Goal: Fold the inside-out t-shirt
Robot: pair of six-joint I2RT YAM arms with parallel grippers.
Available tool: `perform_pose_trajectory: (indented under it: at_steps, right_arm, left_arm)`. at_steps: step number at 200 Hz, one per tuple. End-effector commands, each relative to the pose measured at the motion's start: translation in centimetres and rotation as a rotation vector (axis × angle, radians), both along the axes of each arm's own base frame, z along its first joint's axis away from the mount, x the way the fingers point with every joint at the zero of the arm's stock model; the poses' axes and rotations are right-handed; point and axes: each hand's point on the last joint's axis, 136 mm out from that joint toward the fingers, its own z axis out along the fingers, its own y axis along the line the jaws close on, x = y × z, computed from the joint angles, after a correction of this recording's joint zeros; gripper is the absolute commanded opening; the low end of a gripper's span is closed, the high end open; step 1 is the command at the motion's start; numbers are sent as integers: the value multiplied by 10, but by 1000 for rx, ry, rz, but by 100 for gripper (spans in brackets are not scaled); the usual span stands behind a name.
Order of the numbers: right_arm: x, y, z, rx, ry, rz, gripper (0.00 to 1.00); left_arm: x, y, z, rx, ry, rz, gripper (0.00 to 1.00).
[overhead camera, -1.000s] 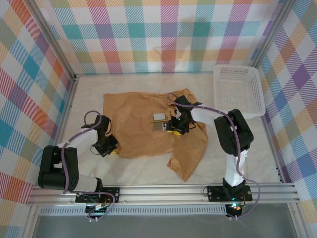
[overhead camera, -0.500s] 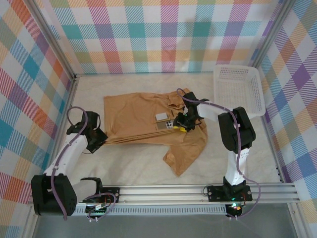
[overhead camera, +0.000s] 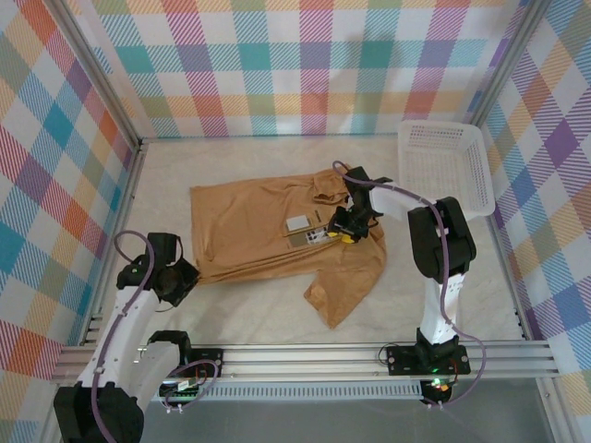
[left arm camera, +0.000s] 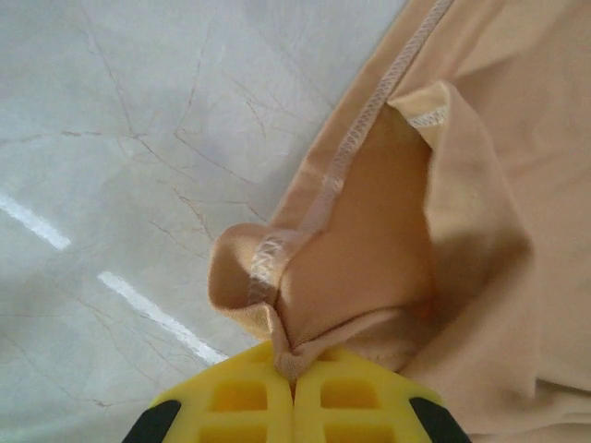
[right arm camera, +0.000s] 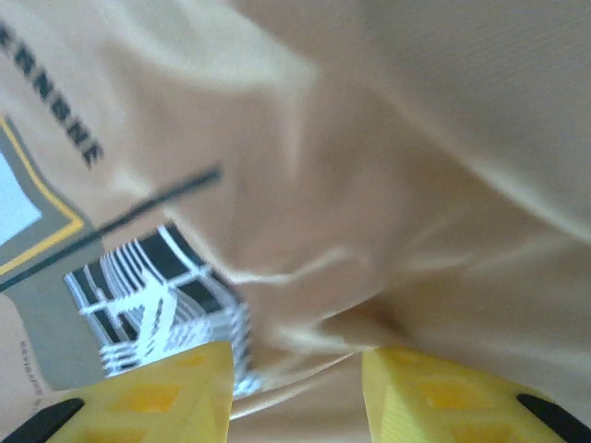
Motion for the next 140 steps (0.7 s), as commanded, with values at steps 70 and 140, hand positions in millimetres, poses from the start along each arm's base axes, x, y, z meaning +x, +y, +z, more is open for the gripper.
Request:
perform_pose_trajectory:
  at_steps: [70, 140]
  right_arm:
    - [6, 7, 36, 22, -45, 63, 45]
    - [46, 9, 21, -24, -70, 29, 47]
  left_arm:
    - [30, 24, 42, 140, -43, 11, 49]
    - [156, -17, 20, -42, -51, -156, 51]
